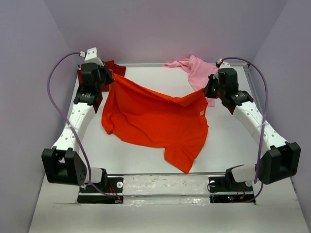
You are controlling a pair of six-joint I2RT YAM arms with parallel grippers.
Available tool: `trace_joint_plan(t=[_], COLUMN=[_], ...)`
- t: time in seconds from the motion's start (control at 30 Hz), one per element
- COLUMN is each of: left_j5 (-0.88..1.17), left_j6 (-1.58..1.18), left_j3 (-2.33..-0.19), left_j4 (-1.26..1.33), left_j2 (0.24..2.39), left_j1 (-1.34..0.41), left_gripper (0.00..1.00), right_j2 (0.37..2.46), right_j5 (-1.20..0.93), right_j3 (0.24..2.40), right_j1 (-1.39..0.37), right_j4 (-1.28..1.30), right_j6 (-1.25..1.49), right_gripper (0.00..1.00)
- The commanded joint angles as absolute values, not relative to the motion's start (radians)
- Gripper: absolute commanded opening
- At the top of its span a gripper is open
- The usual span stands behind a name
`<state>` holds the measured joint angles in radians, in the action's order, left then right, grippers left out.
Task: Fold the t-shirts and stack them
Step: Flatten the tshirt out
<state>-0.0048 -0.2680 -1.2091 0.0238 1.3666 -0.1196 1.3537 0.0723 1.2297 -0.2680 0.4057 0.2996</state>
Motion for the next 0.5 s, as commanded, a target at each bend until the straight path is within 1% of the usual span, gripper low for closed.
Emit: trace_joint_plan(t=[0.0, 0.03, 0.07, 0.1, 0.13, 0.2, 0.3, 0.4, 0.47], left_j5=[-0.025, -0.008, -0.014, -0.014, 0.035, 0.043, -0.032, -0.151, -0.185], left_j6=[-0.248, -0.267, -0.279, -0.296, -0.320, -0.336, -0.348, -0.330, -0.321], left_j3=[-1.122, -1.120, -1.118, -1.105, -1.089, -1.036, -0.977, -0.969, -0.982], left_j4=[0.080, 0.081, 0.059, 0.045, 0.041, 0.043, 0.035, 0.009, 0.003], left_j2=[1.335, 1.335, 1.335, 1.327, 1.304, 1.270, 1.189, 1.146, 1.147], left_j1=[-0.123, -0.123, -0.124, -0.130, -0.132, -0.132, -0.132, -0.130, -0.130], left_gripper=[0.00, 0.00, 0.02, 0.09, 0.27, 0.28, 0.39, 0.43, 0.44], right_j2=[1.361, 1.358, 1.358, 1.356, 1.353, 1.345, 1.341, 1.338, 1.338], right_j5=[0.043, 0.046, 0.049, 0.051, 0.052, 0.054, 0.048, 0.041, 0.043], right_j3=[1.241, 1.238, 1.238, 1.239, 1.239, 1.244, 1.249, 1.249, 1.247], right_j1=[-0.270, -0.270, -0.270, -0.270, -0.270, -0.270, -0.270, -0.270, -0.270], right_j4=[0.368, 0.365, 0.365, 0.367, 0.365, 0.367, 0.367, 0.367, 0.367], right_j6=[0.301, 0.301, 0.301, 0.298, 0.298, 0.295, 0.298, 0.299, 0.299], right_gripper=[0.00, 0.00, 0.00, 0.00, 0.00, 0.00, 0.00, 0.00, 0.00])
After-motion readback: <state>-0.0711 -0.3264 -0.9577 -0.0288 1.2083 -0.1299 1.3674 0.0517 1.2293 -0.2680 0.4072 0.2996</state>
